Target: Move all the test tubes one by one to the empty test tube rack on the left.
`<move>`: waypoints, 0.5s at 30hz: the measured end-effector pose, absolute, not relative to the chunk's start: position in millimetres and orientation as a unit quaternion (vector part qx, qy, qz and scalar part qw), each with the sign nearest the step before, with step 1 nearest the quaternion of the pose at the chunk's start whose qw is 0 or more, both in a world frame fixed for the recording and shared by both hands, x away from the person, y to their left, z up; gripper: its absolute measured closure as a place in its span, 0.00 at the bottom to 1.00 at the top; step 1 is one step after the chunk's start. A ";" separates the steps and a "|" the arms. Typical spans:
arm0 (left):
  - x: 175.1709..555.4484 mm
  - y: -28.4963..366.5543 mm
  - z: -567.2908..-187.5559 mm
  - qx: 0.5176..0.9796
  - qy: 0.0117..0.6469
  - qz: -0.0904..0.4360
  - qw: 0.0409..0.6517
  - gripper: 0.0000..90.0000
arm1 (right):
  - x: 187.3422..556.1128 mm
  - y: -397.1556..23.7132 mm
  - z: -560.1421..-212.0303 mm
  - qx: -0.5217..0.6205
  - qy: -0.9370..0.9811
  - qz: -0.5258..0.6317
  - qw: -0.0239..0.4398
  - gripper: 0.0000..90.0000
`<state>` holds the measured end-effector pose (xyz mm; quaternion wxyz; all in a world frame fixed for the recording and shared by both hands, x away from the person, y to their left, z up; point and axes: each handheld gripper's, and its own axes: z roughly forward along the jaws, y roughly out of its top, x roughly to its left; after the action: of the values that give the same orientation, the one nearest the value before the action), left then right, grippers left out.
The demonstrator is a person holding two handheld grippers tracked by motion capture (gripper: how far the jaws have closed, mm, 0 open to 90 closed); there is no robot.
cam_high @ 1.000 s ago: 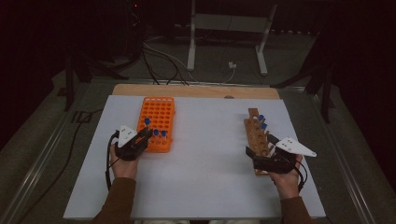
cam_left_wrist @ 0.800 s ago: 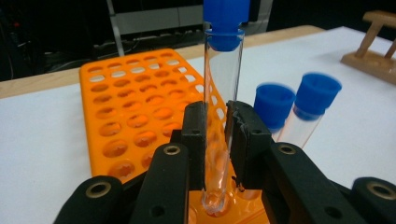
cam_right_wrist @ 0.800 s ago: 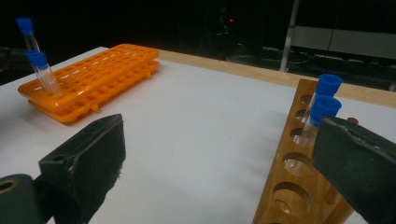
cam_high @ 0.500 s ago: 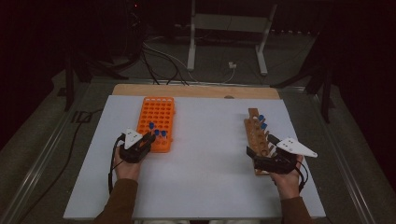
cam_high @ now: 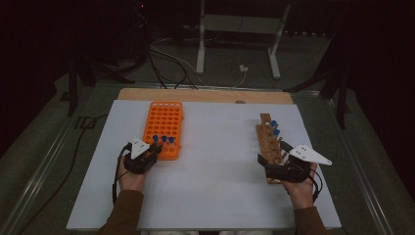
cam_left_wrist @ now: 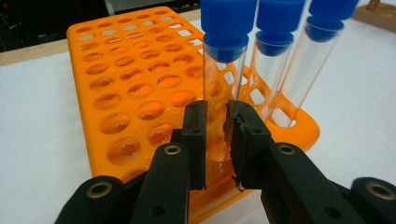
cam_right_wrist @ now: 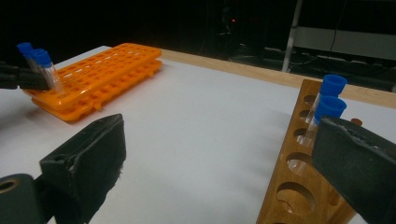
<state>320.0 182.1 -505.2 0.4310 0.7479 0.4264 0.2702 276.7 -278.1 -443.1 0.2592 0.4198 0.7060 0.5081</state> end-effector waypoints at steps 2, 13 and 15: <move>319.6 182.7 -505.4 0.748 0.427 0.268 0.432 0.87 | 276.8 -277.7 -443.6 0.419 0.707 0.508 0.258 0.04; 320.6 185.2 -503.5 0.744 0.437 0.253 0.438 0.84 | 277.3 -276.7 -443.9 0.419 0.708 0.507 0.258 0.04; 320.1 186.7 -502.8 0.741 0.443 0.250 0.438 0.78 | 277.2 -277.8 -443.6 0.420 0.707 0.508 0.258 0.04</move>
<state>320.1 186.7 -502.8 0.4384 0.7410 0.4432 0.2498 277.2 -277.8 -443.6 0.2582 0.4198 0.7068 0.5075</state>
